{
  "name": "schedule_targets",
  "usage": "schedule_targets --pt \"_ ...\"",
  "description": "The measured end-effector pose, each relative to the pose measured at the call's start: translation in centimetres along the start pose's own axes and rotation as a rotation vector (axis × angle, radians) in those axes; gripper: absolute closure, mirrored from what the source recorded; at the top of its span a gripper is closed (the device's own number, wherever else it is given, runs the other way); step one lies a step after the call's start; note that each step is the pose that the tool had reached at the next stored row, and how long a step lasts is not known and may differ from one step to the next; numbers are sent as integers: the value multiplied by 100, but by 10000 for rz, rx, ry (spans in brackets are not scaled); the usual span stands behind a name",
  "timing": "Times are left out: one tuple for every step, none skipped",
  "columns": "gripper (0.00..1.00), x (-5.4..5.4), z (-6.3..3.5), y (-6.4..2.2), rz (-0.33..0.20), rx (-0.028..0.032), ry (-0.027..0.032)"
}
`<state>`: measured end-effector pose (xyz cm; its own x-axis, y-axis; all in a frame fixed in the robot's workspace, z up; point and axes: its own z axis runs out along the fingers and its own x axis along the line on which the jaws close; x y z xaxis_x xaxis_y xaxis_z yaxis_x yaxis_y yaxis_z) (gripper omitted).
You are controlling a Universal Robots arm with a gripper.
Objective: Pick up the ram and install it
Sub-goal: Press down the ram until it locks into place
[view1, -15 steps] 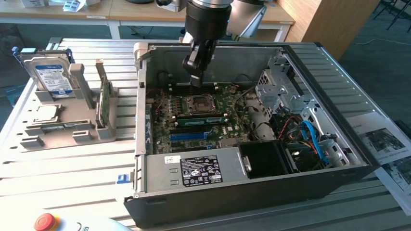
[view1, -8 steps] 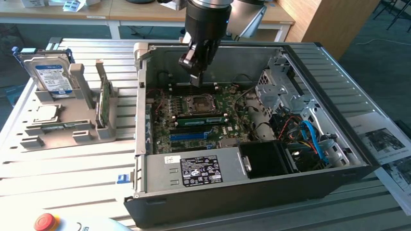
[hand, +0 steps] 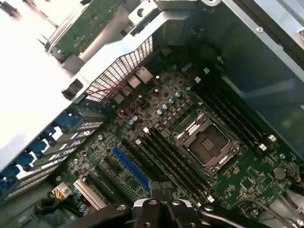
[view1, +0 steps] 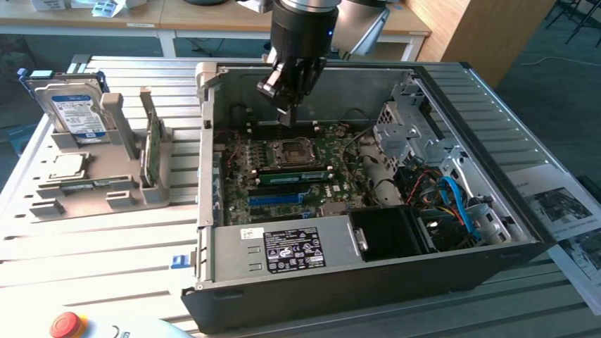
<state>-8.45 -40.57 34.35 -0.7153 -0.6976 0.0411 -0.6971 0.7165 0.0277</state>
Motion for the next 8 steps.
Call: schedule_targets --pt "90 0 0 0 155 -6 -5" --pt "90 0 0 0 307 -12 -9" --pt "90 0 1 0 458 -19 -13" --pt "90 0 1 0 611 -25 -17" --pt "90 0 1 0 773 -32 -22" --pt "90 0 1 0 926 -38 -26" --pt "90 0 1 0 1079 -44 -30" --pt "90 0 2 0 1232 -51 -34"
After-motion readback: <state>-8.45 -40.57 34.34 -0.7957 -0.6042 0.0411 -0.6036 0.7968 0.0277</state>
